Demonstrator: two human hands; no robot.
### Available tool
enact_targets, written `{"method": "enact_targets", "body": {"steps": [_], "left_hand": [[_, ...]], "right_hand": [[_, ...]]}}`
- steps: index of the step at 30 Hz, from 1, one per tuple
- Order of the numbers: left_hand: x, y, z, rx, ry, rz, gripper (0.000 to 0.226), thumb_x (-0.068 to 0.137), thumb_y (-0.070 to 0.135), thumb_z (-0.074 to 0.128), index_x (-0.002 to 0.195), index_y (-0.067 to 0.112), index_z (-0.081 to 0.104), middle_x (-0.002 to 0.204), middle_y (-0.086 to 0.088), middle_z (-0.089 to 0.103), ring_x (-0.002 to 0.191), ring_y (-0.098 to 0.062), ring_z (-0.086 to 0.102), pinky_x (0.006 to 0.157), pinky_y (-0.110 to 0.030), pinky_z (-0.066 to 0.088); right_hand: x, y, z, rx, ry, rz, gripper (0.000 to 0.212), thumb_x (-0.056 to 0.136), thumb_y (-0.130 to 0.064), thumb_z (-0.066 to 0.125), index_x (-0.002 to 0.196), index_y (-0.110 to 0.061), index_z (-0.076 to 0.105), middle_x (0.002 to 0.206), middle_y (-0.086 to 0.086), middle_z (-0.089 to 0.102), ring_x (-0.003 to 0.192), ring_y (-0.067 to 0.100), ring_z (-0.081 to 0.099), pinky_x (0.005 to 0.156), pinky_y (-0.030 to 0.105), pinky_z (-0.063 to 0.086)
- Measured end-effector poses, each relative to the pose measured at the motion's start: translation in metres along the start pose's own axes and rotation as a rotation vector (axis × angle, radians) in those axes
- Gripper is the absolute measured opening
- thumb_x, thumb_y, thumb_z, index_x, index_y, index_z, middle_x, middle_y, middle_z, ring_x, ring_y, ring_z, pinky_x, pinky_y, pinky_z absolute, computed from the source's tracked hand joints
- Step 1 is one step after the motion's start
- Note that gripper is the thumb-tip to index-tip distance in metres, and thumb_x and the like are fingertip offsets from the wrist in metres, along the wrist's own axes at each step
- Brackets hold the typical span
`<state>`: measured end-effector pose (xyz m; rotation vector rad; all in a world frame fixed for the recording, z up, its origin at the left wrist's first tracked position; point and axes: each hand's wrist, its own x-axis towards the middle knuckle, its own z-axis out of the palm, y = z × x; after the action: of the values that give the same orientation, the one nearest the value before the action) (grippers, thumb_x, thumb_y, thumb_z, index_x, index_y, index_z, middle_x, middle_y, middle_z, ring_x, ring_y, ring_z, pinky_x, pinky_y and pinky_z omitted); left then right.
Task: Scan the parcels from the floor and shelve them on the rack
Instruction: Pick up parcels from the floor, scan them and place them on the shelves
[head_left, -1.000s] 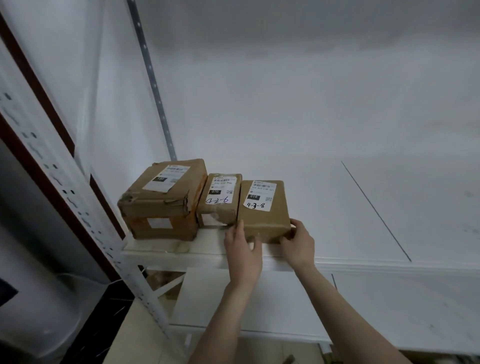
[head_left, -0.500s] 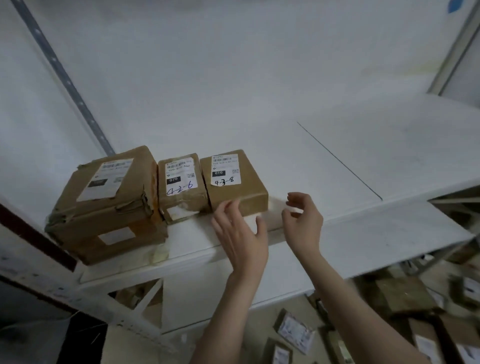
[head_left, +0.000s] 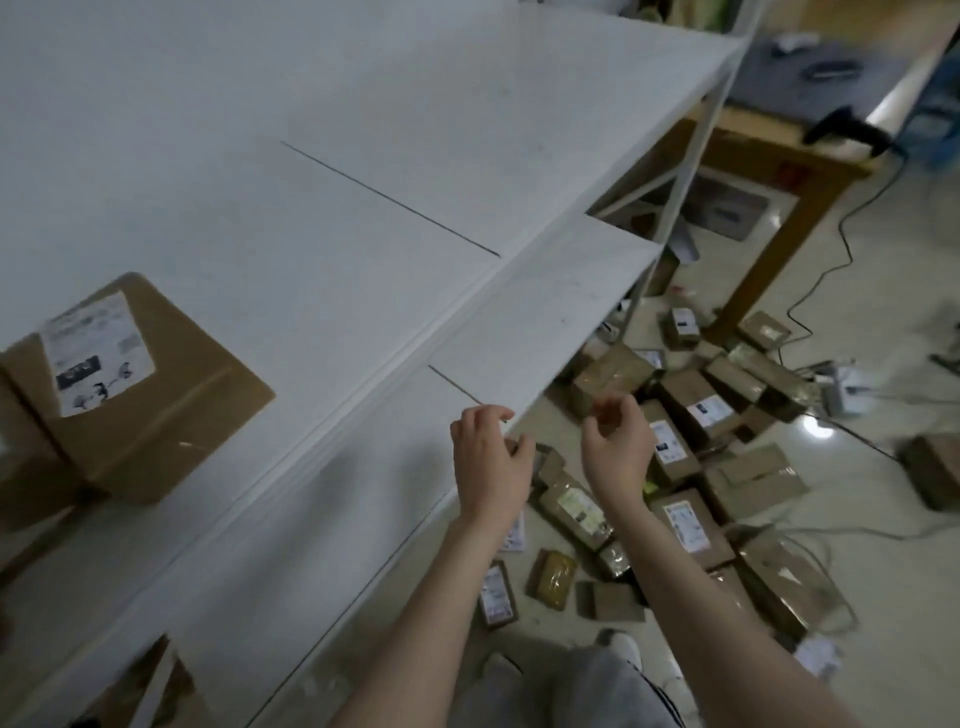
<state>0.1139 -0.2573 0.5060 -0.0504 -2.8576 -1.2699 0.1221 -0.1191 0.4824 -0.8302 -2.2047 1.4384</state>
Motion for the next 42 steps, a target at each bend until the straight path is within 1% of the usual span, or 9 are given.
{"method": "enact_targets", "body": {"steps": [4, 10, 13, 24, 27, 31, 35, 39, 42], "left_hand": [[0.009, -0.018, 0.051, 0.082, -0.259, -0.135, 0.026, 0.096, 0.026, 0.063, 0.119, 0.015, 0.06, 0.125, -0.003, 0.053, 0.11, -0.012, 0.042, 0.086, -0.021, 0.035], [0.02, -0.027, 0.157, 0.237, -0.601, -0.24, 0.034, 0.096, 0.031, 0.062, 0.126, 0.014, 0.058, 0.133, -0.008, 0.053, 0.124, -0.028, 0.048, 0.095, -0.037, 0.043], [0.026, -0.042, 0.204, 0.279, -0.696, -0.277, 0.036, 0.095, 0.035, 0.062, 0.124, 0.014, 0.059, 0.129, -0.011, 0.057, 0.122, -0.032, 0.051, 0.095, -0.042, 0.047], [0.015, -0.136, 0.389, 0.298, -0.958, -0.492, 0.027, 0.098, 0.033, 0.059, 0.114, 0.012, 0.064, 0.115, -0.01, 0.064, 0.111, -0.029, 0.06, 0.098, -0.04, 0.05], [0.019, -0.143, 0.442, 0.266, -0.97, -0.564, 0.016, 0.097, 0.034, 0.06, 0.089, 0.02, 0.062, 0.095, -0.002, 0.065, 0.095, -0.023, 0.059, 0.092, -0.035, 0.049], [0.029, -0.148, 0.525, 0.17, -0.921, -0.652, 0.029, 0.097, 0.031, 0.06, 0.114, 0.008, 0.065, 0.106, -0.007, 0.064, 0.098, -0.025, 0.057, 0.083, -0.03, 0.044], [0.033, -0.152, 0.611, 0.111, -0.87, -0.662, 0.029, 0.096, 0.028, 0.06, 0.11, 0.004, 0.069, 0.111, -0.014, 0.069, 0.101, -0.029, 0.06, 0.083, -0.031, 0.046], [0.028, -0.172, 0.684, -0.075, -0.826, -0.843, 0.036, 0.094, 0.029, 0.061, 0.097, -0.006, 0.067, 0.103, -0.03, 0.068, 0.09, -0.035, 0.064, 0.088, -0.037, 0.052], [0.021, -0.187, 0.734, -0.214, -0.837, -0.957, 0.051, 0.09, 0.037, 0.063, 0.118, -0.005, 0.063, 0.086, -0.023, 0.066, 0.078, -0.029, 0.06, 0.084, -0.032, 0.051]], "right_hand": [[0.017, 0.062, -0.013, -0.087, -0.01, 0.18, 0.017, 0.09, -0.008, 0.064, 0.104, -0.017, 0.062, 0.091, -0.009, 0.06, 0.081, 0.001, 0.057, 0.071, 0.021, 0.05], [0.036, 0.165, -0.01, -0.234, -0.163, 0.399, 0.031, 0.087, -0.01, 0.065, 0.117, -0.013, 0.059, 0.108, 0.001, 0.061, 0.091, 0.015, 0.06, 0.07, 0.028, 0.048], [0.05, 0.222, -0.007, -0.298, -0.244, 0.508, 0.04, 0.085, -0.015, 0.065, 0.124, -0.011, 0.056, 0.116, 0.005, 0.062, 0.103, 0.023, 0.06, 0.082, 0.037, 0.052], [0.105, 0.439, -0.022, -0.372, -0.297, 0.798, 0.051, 0.08, -0.023, 0.072, 0.126, -0.011, 0.054, 0.121, 0.011, 0.064, 0.106, 0.029, 0.062, 0.083, 0.038, 0.054], [0.124, 0.486, -0.035, -0.311, -0.22, 0.892, 0.052, 0.083, -0.022, 0.072, 0.13, -0.01, 0.052, 0.127, 0.011, 0.06, 0.113, 0.03, 0.059, 0.087, 0.036, 0.05], [0.153, 0.551, -0.053, -0.345, -0.175, 0.87, 0.062, 0.083, -0.023, 0.073, 0.138, -0.01, 0.046, 0.137, 0.012, 0.055, 0.119, 0.03, 0.056, 0.094, 0.041, 0.051], [0.182, 0.619, -0.065, -0.458, -0.188, 0.821, 0.065, 0.082, -0.028, 0.074, 0.139, -0.015, 0.046, 0.141, 0.008, 0.048, 0.109, 0.028, 0.061, 0.086, 0.041, 0.055], [0.207, 0.689, -0.069, -0.49, -0.151, 0.851, 0.065, 0.087, -0.03, 0.069, 0.143, -0.01, 0.043, 0.146, 0.013, 0.043, 0.125, 0.032, 0.05, 0.101, 0.04, 0.046], [0.221, 0.734, -0.07, -0.462, -0.136, 0.903, 0.062, 0.091, -0.036, 0.064, 0.142, -0.008, 0.042, 0.145, 0.016, 0.046, 0.124, 0.037, 0.053, 0.101, 0.043, 0.048]]}}
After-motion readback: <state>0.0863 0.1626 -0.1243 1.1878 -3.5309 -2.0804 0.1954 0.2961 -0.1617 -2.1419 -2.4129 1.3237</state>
